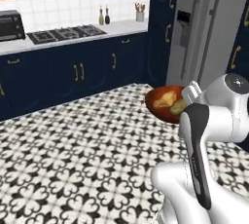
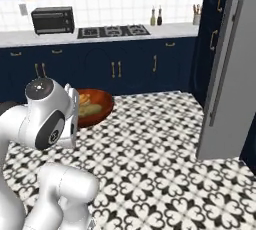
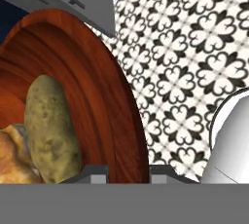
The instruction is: Pick the chicken drumstick and potato from their plates and place them in the bowl. Then put the bowl in the fridge.
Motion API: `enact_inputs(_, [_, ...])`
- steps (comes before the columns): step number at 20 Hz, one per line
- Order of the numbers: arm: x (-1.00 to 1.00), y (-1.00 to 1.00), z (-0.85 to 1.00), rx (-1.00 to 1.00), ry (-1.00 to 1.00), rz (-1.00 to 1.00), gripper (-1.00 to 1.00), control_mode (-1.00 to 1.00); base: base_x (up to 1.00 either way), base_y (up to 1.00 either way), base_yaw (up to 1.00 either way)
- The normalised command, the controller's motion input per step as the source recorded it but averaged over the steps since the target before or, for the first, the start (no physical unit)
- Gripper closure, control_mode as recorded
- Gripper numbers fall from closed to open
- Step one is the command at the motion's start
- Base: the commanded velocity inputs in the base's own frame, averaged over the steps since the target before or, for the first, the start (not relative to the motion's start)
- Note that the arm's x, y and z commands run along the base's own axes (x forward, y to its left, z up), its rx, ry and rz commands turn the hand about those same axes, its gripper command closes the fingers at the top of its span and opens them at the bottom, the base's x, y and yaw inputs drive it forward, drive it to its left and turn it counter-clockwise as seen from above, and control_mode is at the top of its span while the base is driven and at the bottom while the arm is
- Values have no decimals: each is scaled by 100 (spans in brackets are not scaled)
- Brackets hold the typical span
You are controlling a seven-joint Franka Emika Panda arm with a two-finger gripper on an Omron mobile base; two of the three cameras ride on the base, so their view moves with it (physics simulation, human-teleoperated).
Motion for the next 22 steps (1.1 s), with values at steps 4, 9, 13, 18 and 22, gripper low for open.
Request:
enact_inputs(4, [0, 0, 0, 0, 0, 0, 100, 100, 100, 95, -45])
enact_inputs(9, [0, 0, 0, 0, 0, 0, 100, 100, 100, 98, -45])
enact_inputs(13, [0, 0, 0, 0, 0, 0, 100, 100, 100, 92, -53])
enact_inputs(18, [0, 0, 0, 0, 0, 0, 100, 100, 100, 90, -56])
enact_inputs(22, [0, 0, 0, 0, 0, 0, 100, 100, 100, 94, -54])
